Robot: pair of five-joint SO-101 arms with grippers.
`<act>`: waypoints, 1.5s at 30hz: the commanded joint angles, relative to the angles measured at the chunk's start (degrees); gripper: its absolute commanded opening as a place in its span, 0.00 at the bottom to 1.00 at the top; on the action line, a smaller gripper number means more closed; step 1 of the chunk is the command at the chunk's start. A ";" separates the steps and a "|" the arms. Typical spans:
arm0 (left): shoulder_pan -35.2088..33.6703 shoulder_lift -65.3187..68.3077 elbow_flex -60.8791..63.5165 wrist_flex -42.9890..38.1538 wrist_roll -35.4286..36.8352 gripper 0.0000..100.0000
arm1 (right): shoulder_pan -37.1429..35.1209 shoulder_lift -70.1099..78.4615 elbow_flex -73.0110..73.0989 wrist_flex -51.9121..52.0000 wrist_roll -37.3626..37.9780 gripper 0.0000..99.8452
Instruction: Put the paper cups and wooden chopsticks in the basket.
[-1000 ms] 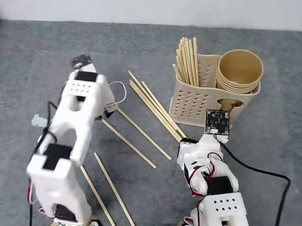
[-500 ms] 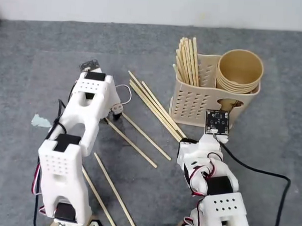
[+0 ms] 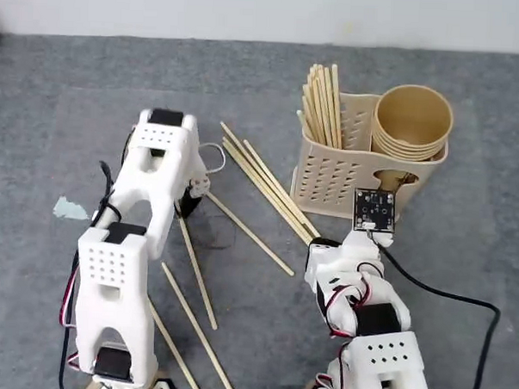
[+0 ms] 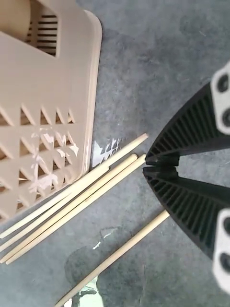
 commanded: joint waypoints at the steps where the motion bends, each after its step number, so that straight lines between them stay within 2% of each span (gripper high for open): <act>1: -0.44 -2.02 -12.53 3.78 0.62 0.01 | 0.75 -1.10 -0.70 -1.19 -0.35 0.02; 11: -1.05 -16.00 -25.54 3.60 0.35 0.01 | 0.75 -1.10 -0.70 -1.27 -0.35 0.02; 19: 0.62 -22.77 -41.98 3.52 0.70 0.01 | 0.75 -1.10 -0.70 -1.27 -0.26 0.02; 22: 2.11 -22.68 -49.19 2.90 3.43 0.01 | 0.57 -1.10 -0.70 -1.36 -0.26 0.02; 26: 4.48 -22.59 -55.16 -2.11 6.51 0.01 | 0.40 -1.10 -0.53 -1.45 -0.18 0.02; 35: 11.78 -22.59 -56.48 -18.02 7.82 0.01 | 0.40 -1.10 -0.44 -1.54 -0.18 0.02; 41: 16.35 -22.59 -56.48 -19.69 7.74 0.01 | 0.40 -1.10 -0.44 -1.54 -0.18 0.02; 45: 16.70 -22.59 -56.57 -20.57 7.65 0.01 | 0.40 -1.10 -0.35 -1.54 -0.18 0.02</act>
